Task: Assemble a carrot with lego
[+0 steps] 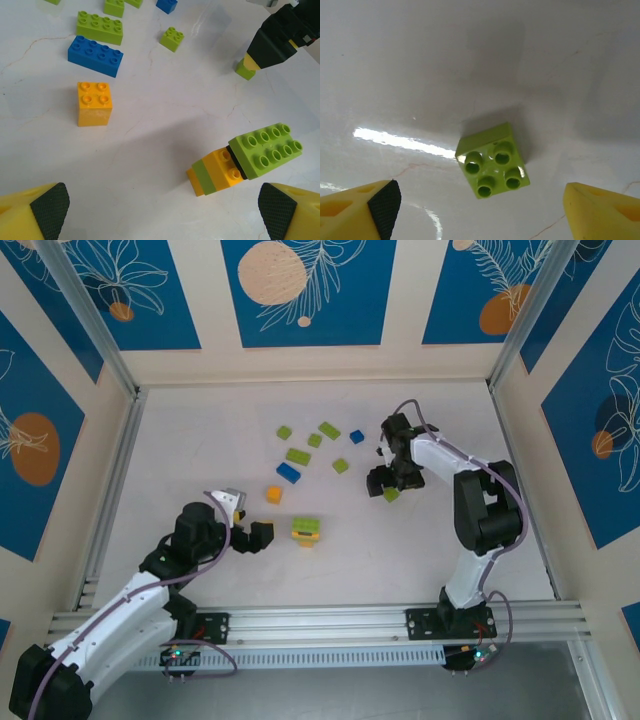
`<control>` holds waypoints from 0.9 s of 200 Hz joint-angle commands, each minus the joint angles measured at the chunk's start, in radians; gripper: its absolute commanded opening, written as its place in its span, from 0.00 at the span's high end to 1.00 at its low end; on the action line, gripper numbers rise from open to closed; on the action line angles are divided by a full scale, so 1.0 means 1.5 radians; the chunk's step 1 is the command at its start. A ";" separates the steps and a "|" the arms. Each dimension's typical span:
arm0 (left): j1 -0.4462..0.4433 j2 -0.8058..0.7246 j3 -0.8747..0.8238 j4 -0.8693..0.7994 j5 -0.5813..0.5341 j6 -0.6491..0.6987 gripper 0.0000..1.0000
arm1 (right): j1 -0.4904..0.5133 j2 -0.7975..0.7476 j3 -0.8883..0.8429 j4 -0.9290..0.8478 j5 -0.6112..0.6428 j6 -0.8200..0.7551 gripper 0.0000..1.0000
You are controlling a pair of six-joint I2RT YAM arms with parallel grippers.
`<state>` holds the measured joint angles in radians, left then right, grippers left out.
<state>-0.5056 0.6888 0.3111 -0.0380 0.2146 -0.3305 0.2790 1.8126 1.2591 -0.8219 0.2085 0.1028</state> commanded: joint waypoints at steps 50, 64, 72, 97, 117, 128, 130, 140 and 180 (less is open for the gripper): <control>-0.008 0.004 -0.003 0.018 0.014 0.009 0.00 | -0.014 0.031 -0.010 0.011 -0.077 -0.013 0.26; -0.007 0.003 -0.003 0.017 0.013 0.009 0.01 | -0.015 0.031 -0.012 0.013 -0.078 -0.012 0.31; -0.008 0.004 -0.003 0.017 0.013 0.009 0.01 | -0.015 0.031 -0.013 0.012 -0.077 -0.012 0.33; -0.007 0.003 -0.003 0.017 0.011 0.009 0.00 | -0.017 0.032 -0.013 0.012 -0.076 -0.012 0.40; -0.008 0.003 -0.003 0.015 0.010 0.008 0.01 | -0.016 0.036 -0.011 0.011 -0.085 -0.011 0.43; -0.008 0.002 -0.003 0.014 0.009 0.008 0.00 | -0.016 0.036 -0.011 0.012 -0.087 -0.011 0.45; -0.008 0.002 -0.003 0.014 0.009 0.009 0.01 | -0.016 0.037 -0.012 0.012 -0.087 -0.010 0.45; -0.007 0.001 -0.003 0.014 0.009 0.008 0.01 | -0.016 0.037 -0.014 0.016 -0.089 -0.008 0.47; -0.007 -0.001 -0.003 0.012 0.008 0.009 0.01 | -0.015 0.047 -0.014 0.023 -0.098 -0.005 0.50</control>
<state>-0.5056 0.6968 0.3107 -0.0368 0.2169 -0.3305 0.2558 1.8572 1.2476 -0.7952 0.1051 0.0853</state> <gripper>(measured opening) 0.994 0.504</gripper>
